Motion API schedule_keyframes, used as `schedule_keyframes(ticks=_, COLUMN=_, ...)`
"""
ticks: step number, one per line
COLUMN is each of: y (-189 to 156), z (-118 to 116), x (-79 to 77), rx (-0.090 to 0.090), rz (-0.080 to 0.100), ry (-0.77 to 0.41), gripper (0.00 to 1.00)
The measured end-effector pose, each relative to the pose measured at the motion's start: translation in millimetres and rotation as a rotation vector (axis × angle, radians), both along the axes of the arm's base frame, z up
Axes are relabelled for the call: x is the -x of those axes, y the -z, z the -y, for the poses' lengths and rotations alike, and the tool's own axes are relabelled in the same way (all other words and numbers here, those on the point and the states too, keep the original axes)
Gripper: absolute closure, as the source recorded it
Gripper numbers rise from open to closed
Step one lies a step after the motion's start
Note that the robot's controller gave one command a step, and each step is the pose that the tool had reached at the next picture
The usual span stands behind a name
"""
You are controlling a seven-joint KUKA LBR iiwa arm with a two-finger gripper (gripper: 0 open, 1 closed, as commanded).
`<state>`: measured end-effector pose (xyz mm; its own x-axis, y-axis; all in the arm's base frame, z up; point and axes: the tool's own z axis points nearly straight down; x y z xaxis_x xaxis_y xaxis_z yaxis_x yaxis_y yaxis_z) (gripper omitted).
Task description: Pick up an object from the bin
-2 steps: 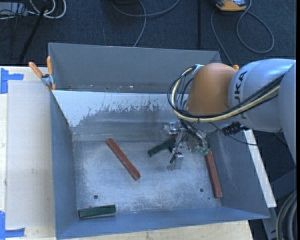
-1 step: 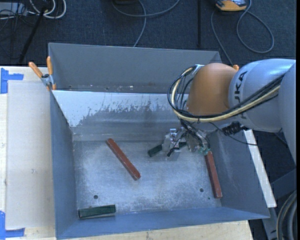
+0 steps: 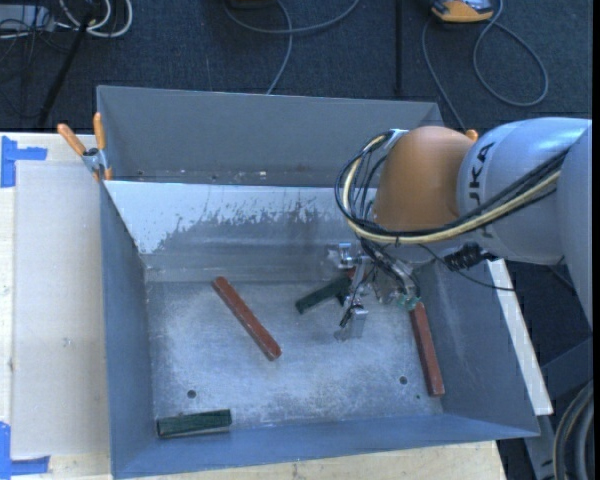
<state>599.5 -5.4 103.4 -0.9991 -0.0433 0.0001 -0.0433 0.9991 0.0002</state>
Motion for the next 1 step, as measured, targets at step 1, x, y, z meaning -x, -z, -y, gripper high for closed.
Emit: schedule_keyframes(ticks=1, y=0.0, z=0.1, x=0.0, rx=0.000, rz=0.000, ry=0.000, gripper=1.00)
